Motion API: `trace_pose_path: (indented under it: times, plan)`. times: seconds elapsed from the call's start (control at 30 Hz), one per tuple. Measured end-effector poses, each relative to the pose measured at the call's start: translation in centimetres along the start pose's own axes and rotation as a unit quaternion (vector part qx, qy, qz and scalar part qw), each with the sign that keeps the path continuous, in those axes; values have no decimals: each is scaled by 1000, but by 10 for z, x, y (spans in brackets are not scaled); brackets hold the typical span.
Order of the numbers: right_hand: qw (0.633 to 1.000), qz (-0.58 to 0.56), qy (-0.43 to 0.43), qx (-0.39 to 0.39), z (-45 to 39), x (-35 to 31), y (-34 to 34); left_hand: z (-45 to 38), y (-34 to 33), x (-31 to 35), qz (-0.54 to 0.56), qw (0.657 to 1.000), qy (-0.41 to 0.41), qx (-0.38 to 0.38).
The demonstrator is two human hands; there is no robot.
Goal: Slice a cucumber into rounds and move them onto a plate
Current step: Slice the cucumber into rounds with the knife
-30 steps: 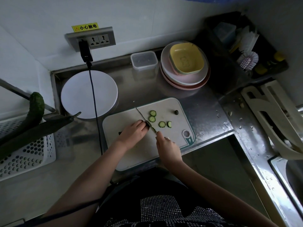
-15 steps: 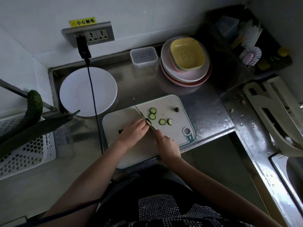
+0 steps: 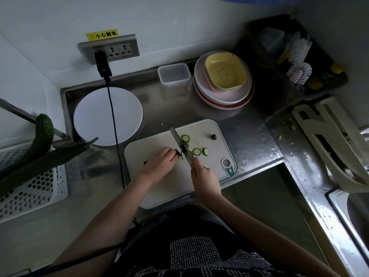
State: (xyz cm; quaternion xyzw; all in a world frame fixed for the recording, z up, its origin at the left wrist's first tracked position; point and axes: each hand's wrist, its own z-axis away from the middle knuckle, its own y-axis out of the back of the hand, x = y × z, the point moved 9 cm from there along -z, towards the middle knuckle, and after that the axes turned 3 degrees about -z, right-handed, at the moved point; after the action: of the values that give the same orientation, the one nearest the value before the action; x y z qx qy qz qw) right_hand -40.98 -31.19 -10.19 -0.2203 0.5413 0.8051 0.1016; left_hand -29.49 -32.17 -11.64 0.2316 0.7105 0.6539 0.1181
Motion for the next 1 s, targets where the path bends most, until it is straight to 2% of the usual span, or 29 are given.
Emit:
trace_pose_path:
  times: [0.33, 1.0]
  plan:
    - [1000, 10, 28, -4, -1, -10, -7, -2, -5, -4, 23, 999, 19, -24]
    - [993, 104, 54, -30, -7, -6, -19, -2, 6, 1, -9, 1000, 16, -13]
